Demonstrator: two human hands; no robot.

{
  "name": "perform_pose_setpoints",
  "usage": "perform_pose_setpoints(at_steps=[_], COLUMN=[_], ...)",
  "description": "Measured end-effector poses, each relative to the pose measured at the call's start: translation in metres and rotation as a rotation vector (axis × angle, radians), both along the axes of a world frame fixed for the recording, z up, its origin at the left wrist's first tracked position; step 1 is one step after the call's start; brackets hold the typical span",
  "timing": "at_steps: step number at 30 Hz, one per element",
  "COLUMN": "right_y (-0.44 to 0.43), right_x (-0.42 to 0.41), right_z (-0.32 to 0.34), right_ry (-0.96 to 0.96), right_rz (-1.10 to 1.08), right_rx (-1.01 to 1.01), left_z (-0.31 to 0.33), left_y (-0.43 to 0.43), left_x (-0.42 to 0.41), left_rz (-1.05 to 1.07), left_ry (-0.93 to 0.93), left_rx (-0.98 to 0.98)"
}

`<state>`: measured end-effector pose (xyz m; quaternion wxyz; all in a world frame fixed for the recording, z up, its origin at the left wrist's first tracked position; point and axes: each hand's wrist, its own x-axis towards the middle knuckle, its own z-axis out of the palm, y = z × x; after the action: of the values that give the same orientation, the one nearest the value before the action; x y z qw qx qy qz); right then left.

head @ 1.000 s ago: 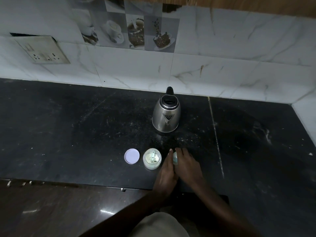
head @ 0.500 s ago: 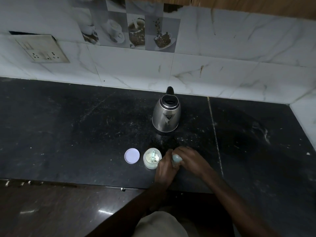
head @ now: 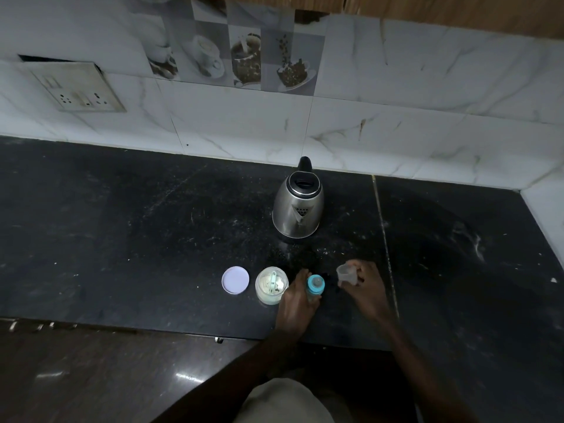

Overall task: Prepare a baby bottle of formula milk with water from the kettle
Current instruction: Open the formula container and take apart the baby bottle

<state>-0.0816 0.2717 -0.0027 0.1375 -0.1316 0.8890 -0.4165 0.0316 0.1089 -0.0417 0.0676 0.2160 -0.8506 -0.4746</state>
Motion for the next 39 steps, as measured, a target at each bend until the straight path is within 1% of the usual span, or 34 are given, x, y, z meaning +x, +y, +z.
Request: perform_pose_setpoints(at_steps=[2, 6, 10, 12, 14, 17, 19, 22, 23, 25, 28, 30, 35, 39], right_y=[0.001, 0.001, 0.002, 0.000, -0.003, -0.008, -0.015, -0.035, -0.042, -0.056, -0.071, -0.076, -0.067, -0.057], right_x=[0.011, 0.023, 0.024, 0.022, 0.022, 0.025, 0.028, 0.037, 0.040, 0.044, 0.045, 0.043, 0.031, 0.020], right_z=[-0.023, -0.054, -0.065, -0.063, -0.061, -0.052, -0.036, -0.004, 0.005, 0.013, 0.018, 0.019, 0.009, 0.003], right_ry=[-0.044, -0.054, 0.058, 0.083, 0.102, 0.199, 0.258, 0.264, 0.267, 0.293, 0.231, 0.245, 0.336, 0.465], right_rz=[-0.019, 0.009, 0.078, 0.111, 0.163, 0.227, 0.200, 0.108, 0.124, 0.221, 0.315, 0.347, 0.462, 0.629], right_rx=[-0.004, -0.013, 0.110, 0.157, 0.251, 0.371, 0.363, 0.252, 0.261, 0.382, 0.621, 0.669, 0.557, 0.429], left_z=[0.000, 0.002, 0.002, 0.002, 0.004, 0.004, 0.005, 0.004, 0.006, 0.003, -0.003, -0.003, -0.006, -0.003], left_y=[0.000, 0.001, 0.001, 0.001, 0.002, 0.003, 0.003, 0.003, 0.003, 0.002, -0.001, -0.001, -0.003, 0.000], left_x=[0.000, -0.002, -0.003, -0.003, -0.004, -0.004, -0.003, -0.002, -0.002, -0.002, -0.002, -0.004, -0.003, -0.003], left_rz=[0.004, 0.023, 0.032, 0.037, 0.032, 0.035, 0.034, 0.050, 0.046, 0.037, 0.051, 0.054, 0.060, 0.070], left_ry=[0.002, 0.014, 0.032, 0.048, 0.062, 0.072, 0.059, 0.059, 0.065, 0.073, 0.037, 0.027, 0.025, 0.025], left_rx=[-0.003, -0.019, -0.038, -0.053, -0.074, -0.061, -0.031, 0.013, 0.020, 0.017, 0.011, 0.021, 0.026, 0.027])
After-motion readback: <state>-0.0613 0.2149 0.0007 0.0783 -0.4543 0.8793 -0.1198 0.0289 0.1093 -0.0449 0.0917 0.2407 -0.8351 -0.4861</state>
